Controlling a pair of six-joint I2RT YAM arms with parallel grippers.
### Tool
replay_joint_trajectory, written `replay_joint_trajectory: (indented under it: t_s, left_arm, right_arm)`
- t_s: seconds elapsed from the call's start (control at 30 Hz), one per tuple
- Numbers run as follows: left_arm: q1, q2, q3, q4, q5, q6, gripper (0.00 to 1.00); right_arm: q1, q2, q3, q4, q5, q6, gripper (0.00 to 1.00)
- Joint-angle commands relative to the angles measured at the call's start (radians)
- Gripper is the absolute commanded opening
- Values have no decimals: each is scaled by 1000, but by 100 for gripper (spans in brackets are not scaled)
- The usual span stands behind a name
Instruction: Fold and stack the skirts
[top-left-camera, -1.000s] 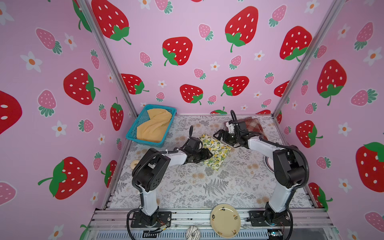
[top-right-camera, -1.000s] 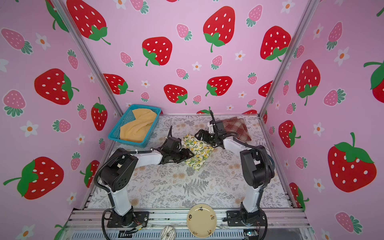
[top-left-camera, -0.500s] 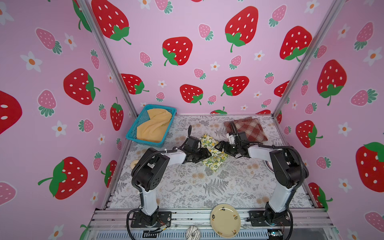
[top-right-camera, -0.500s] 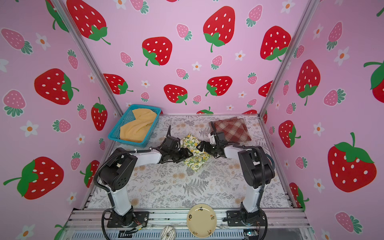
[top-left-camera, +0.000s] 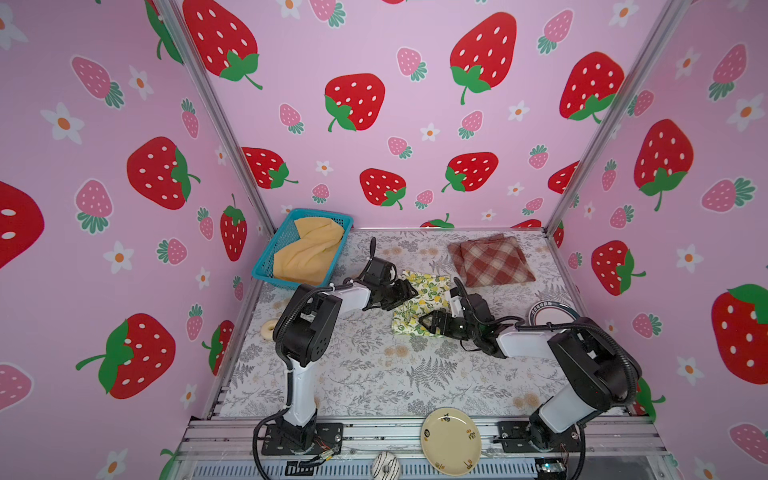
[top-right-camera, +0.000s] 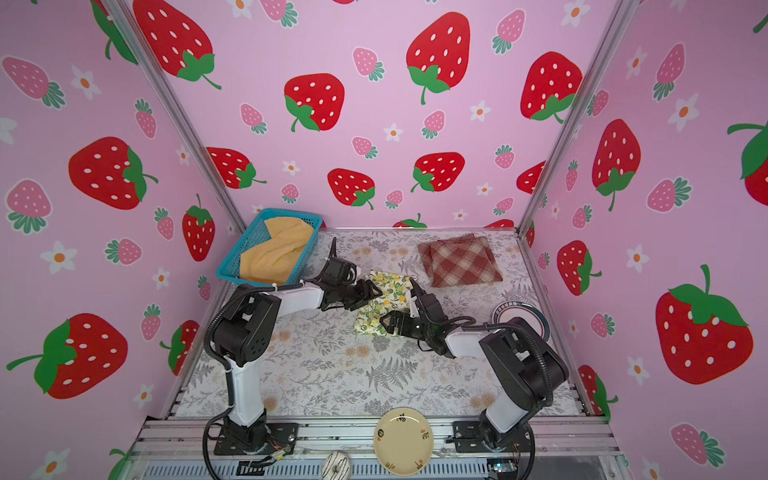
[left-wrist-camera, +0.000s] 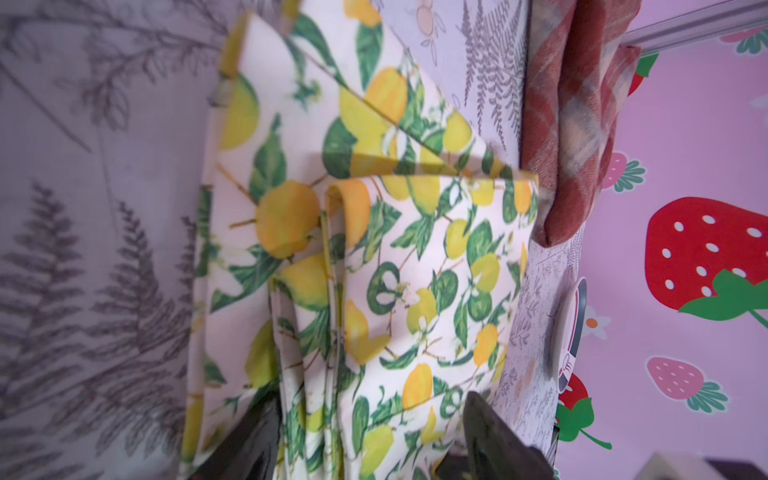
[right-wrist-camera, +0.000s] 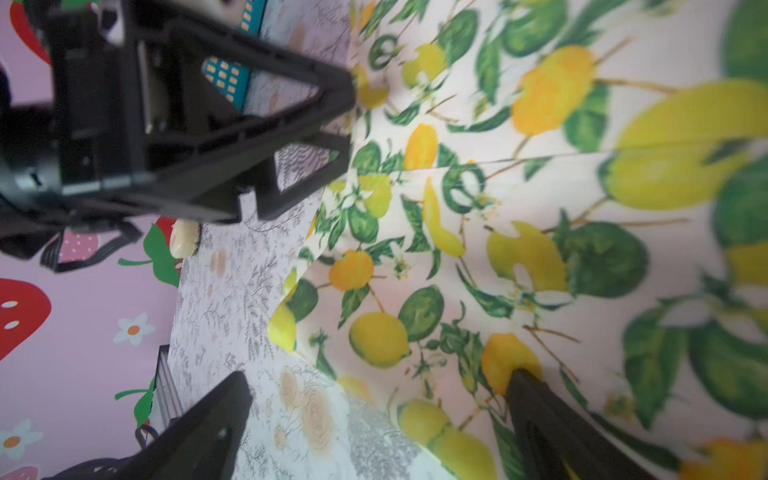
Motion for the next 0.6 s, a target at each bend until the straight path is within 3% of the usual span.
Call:
replay_joint_trajectory:
  t_s: [0.0,0.27,0.4,0.57]
  left_arm:
    - [7,63,61,-140,-18,35,71]
    - [11,72,190,-205,26,50,70]
    - [27,6,208,-252,44,70,70]
    - [68,-139,113,-219,55,29,71]
  right_arm:
    - [92,63,4,5,79,91,100]
    - [194,119,156,-25,135,59,100]
    - [192,14,207,-147,207,-47,100]
    - [130,-168,185,-229,236,-148,100]
